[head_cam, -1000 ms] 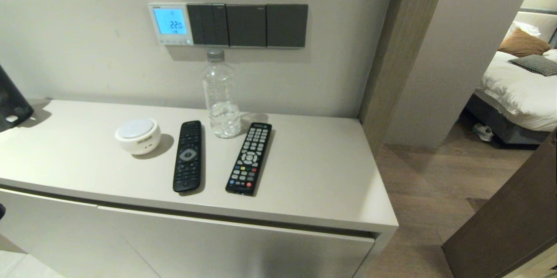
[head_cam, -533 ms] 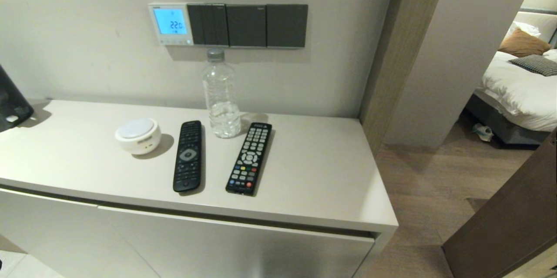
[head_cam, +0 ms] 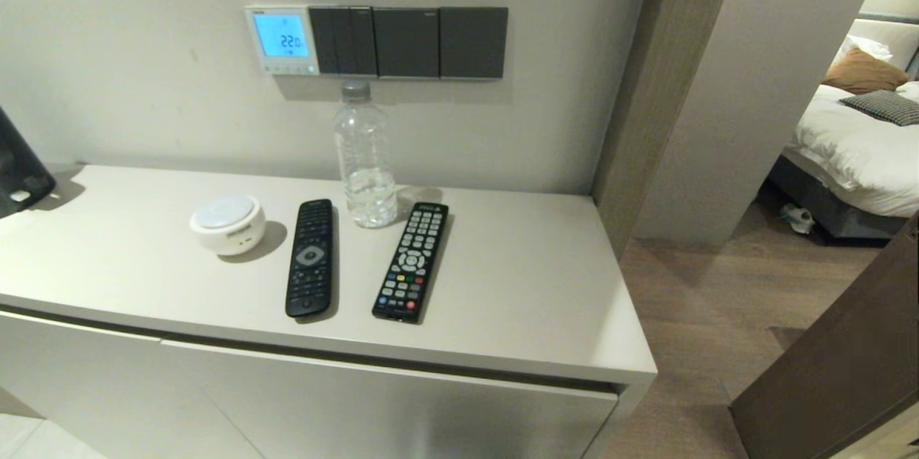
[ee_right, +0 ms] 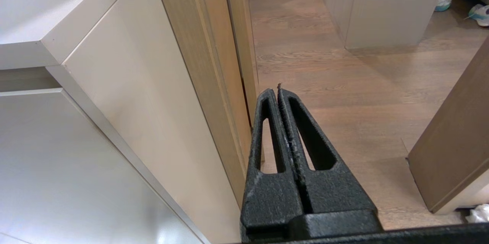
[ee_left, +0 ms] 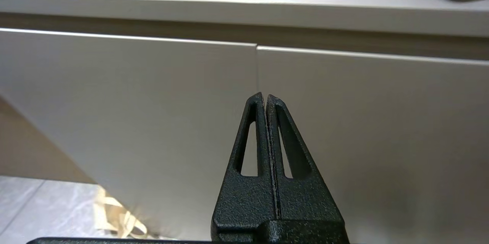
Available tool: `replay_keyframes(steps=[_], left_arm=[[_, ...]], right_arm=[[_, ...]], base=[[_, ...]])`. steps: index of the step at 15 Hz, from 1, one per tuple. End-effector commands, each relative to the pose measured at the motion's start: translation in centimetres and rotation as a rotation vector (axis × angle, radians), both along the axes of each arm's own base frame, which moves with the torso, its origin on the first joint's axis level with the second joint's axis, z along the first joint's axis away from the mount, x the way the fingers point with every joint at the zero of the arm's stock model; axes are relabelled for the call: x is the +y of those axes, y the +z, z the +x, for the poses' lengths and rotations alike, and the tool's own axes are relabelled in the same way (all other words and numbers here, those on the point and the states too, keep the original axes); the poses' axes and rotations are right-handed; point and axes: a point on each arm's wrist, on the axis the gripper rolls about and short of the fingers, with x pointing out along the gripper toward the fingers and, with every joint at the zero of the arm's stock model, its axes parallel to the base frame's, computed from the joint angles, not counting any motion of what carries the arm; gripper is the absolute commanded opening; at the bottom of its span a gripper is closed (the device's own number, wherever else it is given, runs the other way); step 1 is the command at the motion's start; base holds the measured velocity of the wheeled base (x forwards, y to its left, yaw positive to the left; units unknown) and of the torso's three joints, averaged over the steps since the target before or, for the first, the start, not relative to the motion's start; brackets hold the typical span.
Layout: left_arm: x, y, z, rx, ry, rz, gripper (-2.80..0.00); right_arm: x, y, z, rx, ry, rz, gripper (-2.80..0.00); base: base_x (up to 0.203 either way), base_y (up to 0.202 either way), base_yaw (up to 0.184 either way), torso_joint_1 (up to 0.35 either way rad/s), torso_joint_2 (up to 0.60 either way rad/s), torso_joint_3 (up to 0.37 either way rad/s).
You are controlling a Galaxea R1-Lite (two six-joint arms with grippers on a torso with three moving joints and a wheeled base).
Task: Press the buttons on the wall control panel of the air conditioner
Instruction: Turn off the central air conditioner
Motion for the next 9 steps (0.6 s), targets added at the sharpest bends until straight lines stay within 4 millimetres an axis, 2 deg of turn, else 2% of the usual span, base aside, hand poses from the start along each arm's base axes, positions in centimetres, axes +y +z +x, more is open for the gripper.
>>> replay_keyframes(steps=[1, 9], left_arm=[[0.01, -0.94, -0.22, -0.013, 0.008, 0.007, -2.80], [-0.08, -1.60, -0.99, -0.027, -0.034, 0.013, -2.80]], right_arm=[[0.00, -0.04, 0.02, 0.003, 0.000, 0.000, -2.80], [0.00, -0.04, 0.02, 0.003, 0.000, 0.000, -2.80]], base=[[0.000, 0.000, 0.000, 0.000, 0.00, 0.000], [0.000, 0.000, 0.000, 0.000, 0.00, 0.000]])
